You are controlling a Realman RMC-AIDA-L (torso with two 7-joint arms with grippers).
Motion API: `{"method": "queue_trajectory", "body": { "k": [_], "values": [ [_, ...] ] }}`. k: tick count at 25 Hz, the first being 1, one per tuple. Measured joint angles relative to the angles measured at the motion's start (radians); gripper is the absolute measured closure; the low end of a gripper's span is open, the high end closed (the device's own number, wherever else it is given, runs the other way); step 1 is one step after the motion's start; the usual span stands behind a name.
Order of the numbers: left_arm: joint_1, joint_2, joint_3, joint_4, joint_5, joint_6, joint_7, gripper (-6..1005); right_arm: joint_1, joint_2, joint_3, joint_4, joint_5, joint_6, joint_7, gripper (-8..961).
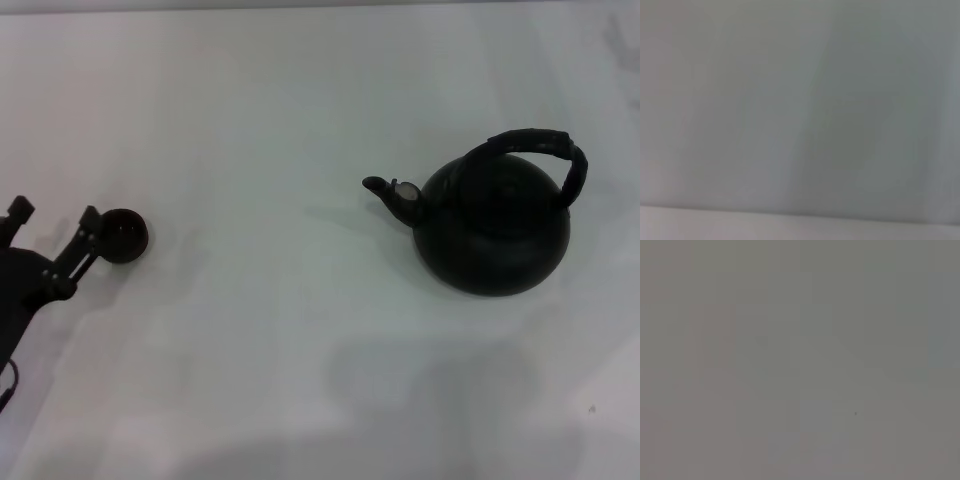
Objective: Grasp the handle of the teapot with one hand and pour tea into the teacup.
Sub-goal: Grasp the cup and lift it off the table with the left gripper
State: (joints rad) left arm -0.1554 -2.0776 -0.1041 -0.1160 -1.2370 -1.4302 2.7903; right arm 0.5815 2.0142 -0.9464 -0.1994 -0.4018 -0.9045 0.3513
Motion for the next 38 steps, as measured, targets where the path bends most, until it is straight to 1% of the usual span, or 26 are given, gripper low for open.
{"method": "queue_trajectory", "body": {
  "k": [9,15,25,38],
  "values": [
    [-0.050,0.003,0.000,0.004,0.040,0.085,0.000,114,0.000,0.001,0.000,0.004,0.000,0.001,0.001,94],
    [-0.057,0.002,0.000,0.004,0.048,0.116,0.000,114,0.000,0.001,0.000,0.004,0.020,0.002,0.000,94],
    [-0.077,0.001,0.000,0.000,0.073,0.152,0.000,115,0.013,0.000,0.000,0.000,0.022,0.030,-0.004,94],
    [-0.100,0.002,0.000,0.002,0.087,0.203,0.000,114,0.015,-0.002,-0.003,-0.007,0.018,0.032,-0.007,93]
  ]
}}
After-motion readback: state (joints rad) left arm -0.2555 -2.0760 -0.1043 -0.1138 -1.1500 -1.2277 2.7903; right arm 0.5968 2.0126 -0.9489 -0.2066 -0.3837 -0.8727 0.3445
